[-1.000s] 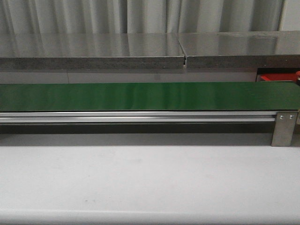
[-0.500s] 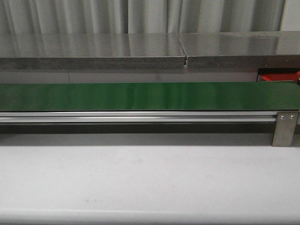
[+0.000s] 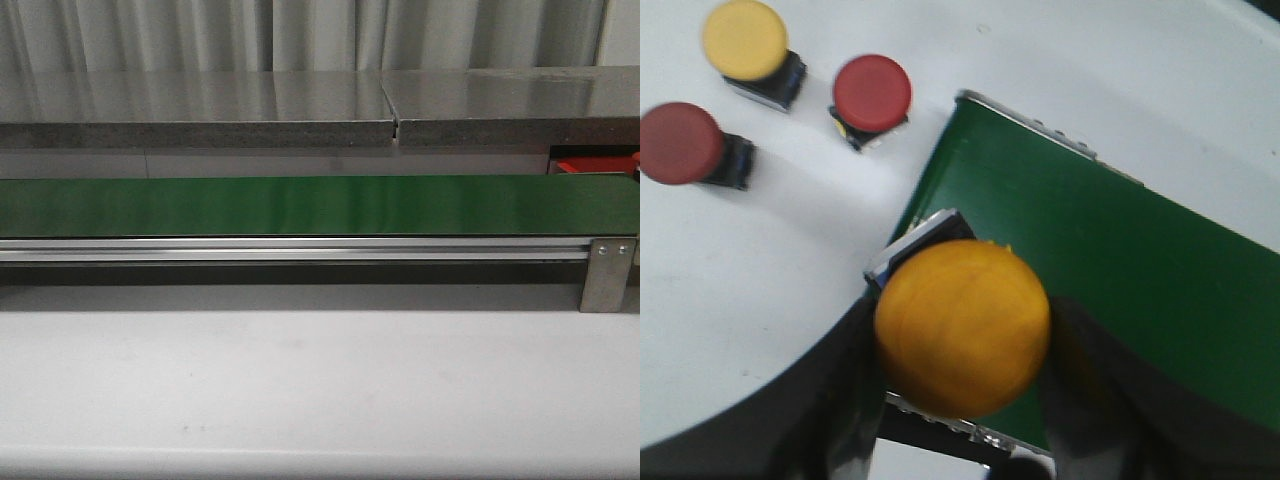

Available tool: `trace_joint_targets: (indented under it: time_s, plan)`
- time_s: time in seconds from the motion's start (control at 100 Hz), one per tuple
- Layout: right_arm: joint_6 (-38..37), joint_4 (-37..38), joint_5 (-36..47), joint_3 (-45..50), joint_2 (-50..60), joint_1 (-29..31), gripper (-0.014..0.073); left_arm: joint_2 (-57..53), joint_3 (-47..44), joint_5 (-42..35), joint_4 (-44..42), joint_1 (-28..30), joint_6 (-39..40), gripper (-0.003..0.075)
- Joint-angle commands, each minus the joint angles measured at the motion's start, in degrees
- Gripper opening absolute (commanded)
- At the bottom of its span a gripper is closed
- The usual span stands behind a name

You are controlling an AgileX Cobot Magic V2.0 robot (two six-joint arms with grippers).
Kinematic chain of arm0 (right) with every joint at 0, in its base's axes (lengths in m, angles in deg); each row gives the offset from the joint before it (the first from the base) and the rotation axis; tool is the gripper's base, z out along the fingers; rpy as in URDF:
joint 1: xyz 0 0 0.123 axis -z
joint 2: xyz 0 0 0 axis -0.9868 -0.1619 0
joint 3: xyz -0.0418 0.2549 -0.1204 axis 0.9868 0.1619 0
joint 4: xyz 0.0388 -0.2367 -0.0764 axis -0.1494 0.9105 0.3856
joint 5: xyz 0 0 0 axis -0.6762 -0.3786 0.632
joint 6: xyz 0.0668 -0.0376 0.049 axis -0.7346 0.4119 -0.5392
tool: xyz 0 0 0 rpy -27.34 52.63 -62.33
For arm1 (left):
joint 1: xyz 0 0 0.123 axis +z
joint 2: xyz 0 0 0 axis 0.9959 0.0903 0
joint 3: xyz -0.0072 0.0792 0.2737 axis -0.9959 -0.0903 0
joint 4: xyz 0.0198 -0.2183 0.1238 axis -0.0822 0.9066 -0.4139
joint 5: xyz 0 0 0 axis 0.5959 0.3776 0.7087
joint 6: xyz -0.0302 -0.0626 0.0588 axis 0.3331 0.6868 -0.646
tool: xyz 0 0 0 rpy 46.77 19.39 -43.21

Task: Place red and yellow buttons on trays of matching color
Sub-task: 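Grasp a yellow button with the left gripper and lift it over the belt, then set the yellow button on the green belt and open the left gripper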

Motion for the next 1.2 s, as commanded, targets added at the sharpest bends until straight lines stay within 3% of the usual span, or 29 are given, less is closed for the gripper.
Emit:
trace_joint_targets:
  time_s: [0.0, 0.41, 0.81, 0.95, 1.12, 1.19]
  plan:
    - [0.2, 0.8, 3.4, -1.6, 0.1, -0.1, -0.0117, -3.1, 0.4, -2.3, 1.2, -1.6, 0.0, 0.0207]
    - [0.2, 0.8, 3.4, -1.6, 0.1, -0.1, -0.0117, -3.1, -7.0, -6.0, 1.1, -3.0, -0.1, 0.0207]
    - [0.2, 0.8, 3.4, -1.6, 0.1, -0.1, -0.0117, -1.0, -7.9, -5.3, 1.0, -2.9, -0.1, 0.0225]
    - [0.2, 0.8, 3.4, -1.6, 0.1, -0.1, -0.0117, -0.3, -7.9, -5.0, 1.3, -2.9, -0.2, 0.0334]
    - [0.2, 0.8, 3.4, -1.6, 0.1, -0.1, -0.0117, -0.3, -7.8, -5.0, 1.4, -2.9, -0.5, 0.0563]
    - [0.2, 0.8, 3.4, -1.6, 0.1, -0.1, -0.0117, -0.3, -7.2, -4.8, 1.6, -2.9, -0.5, 0.0593]
